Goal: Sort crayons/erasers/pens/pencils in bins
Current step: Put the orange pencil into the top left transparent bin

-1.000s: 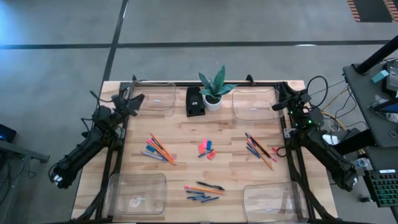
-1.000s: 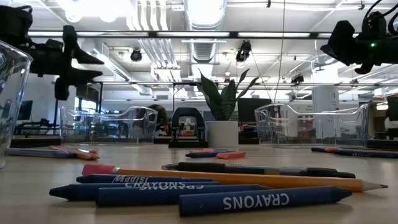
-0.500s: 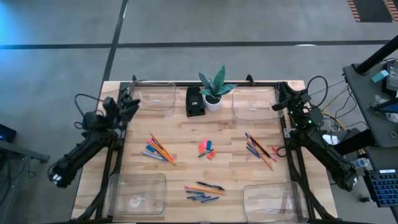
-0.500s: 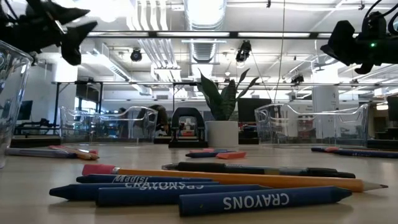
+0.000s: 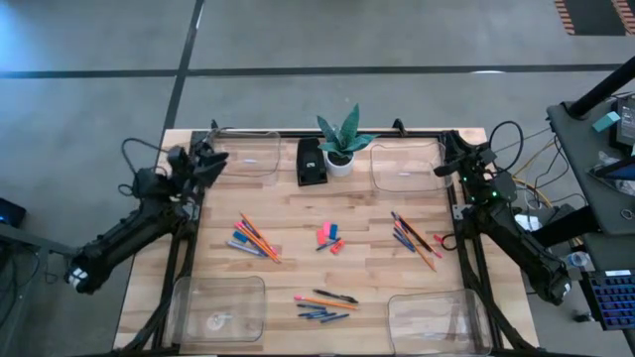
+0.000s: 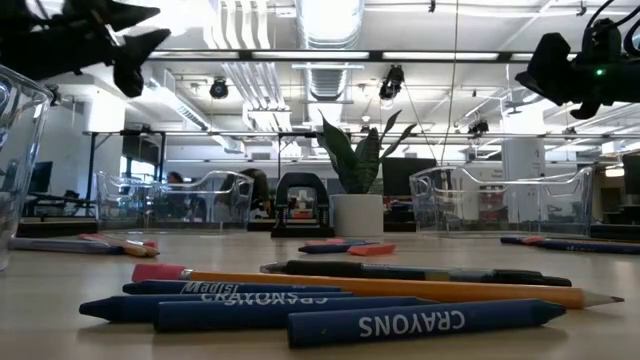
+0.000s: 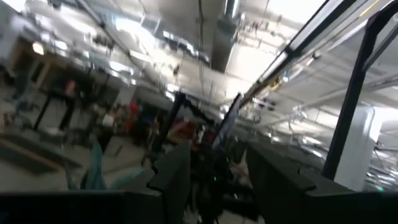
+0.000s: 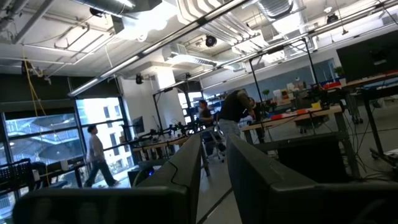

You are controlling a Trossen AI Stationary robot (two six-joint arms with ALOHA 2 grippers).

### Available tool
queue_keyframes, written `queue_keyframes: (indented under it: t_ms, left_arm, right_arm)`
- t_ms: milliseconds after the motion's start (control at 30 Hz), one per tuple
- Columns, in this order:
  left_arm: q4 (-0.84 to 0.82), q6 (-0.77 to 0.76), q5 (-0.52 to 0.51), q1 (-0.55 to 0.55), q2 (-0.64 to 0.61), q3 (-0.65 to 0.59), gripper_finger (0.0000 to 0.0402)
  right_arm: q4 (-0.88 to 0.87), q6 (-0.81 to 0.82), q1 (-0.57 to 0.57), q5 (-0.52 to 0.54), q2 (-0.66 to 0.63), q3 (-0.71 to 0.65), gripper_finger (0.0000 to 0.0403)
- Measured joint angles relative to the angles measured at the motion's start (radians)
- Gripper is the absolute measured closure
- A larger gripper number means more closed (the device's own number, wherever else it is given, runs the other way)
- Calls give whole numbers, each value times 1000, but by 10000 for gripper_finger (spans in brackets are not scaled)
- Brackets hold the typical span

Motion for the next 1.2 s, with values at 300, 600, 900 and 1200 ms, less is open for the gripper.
queue_keyframes:
  t_ms: [300,600,900,1200]
  left_arm:
    - [0,-54,132,-37,258,49,257]
    - [0,-44,140,-138,453,88,257]
    - [-35,173,152,-148,636,237,257]
    - [-248,552,205,-200,749,396,257]
  right_arm:
    - [-1,0,0,0,0,0,335]
    - [-1,0,0,0,0,0,335]
    - [-6,0,0,0,0,0,335]
    - [-9,0,0,0,0,0,335]
